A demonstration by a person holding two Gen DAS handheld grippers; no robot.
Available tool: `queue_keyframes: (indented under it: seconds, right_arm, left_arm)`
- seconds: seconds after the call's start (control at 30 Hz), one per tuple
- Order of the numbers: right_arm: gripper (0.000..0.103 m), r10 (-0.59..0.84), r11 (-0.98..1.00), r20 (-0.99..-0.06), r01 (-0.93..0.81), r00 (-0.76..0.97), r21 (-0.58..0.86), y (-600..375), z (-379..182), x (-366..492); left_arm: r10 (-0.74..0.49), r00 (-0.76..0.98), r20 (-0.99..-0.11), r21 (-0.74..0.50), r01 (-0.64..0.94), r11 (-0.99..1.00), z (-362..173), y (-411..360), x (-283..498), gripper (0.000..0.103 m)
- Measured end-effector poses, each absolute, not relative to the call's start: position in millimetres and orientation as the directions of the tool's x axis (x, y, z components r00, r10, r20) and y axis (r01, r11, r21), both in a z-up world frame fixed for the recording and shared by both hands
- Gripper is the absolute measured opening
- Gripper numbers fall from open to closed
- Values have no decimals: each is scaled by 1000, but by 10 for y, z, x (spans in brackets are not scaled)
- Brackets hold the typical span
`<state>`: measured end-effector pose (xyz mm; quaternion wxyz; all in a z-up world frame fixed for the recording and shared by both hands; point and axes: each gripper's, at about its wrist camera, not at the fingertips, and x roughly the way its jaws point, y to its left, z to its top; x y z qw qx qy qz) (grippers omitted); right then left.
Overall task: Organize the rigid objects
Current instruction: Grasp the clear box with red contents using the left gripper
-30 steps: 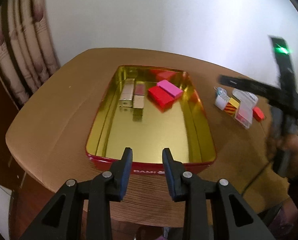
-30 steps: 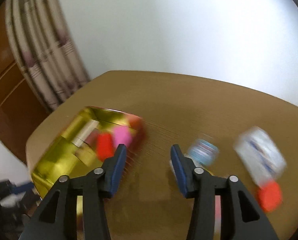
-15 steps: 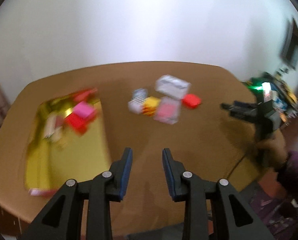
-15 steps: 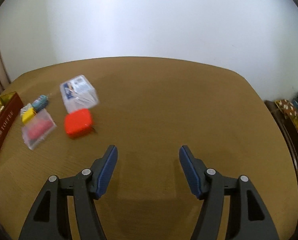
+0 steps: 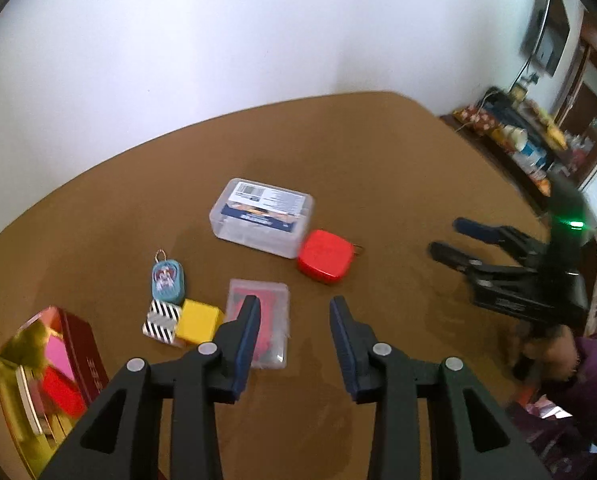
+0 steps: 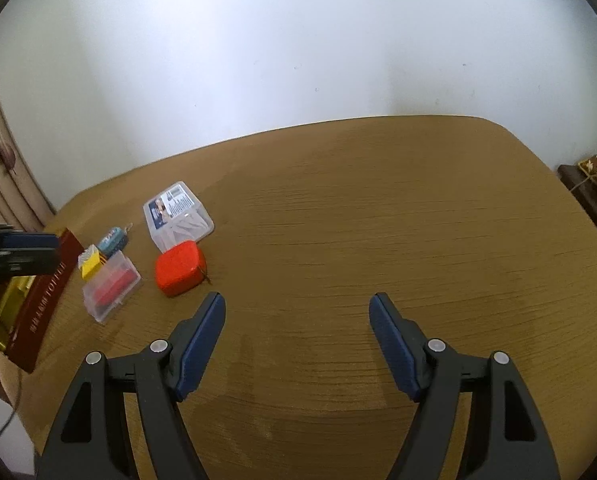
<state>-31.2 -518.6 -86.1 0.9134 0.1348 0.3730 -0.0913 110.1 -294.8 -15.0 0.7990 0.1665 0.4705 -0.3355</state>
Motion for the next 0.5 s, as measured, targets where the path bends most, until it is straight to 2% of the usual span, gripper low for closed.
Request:
queue_keyframes:
  seconds: [0.1,0.4,0.5]
  right_arm:
    - [72,-47,948,-697,253,715,195,-5180,-860,-317]
    - [74,-12,945,-690,233,724,228,-5181,-869,-300]
    - [74,-10,944,-690,236,724,233,-5180,-873,-294]
  left_arm:
    - [-304,347,-887,5,667,745,-322,-2979,1277,36]
    - [-271,241,-932,-39,676,736,-611,-2992,1527,37]
    - [-245,253,-936,-6,683,730,-641,-3010,1525,38]
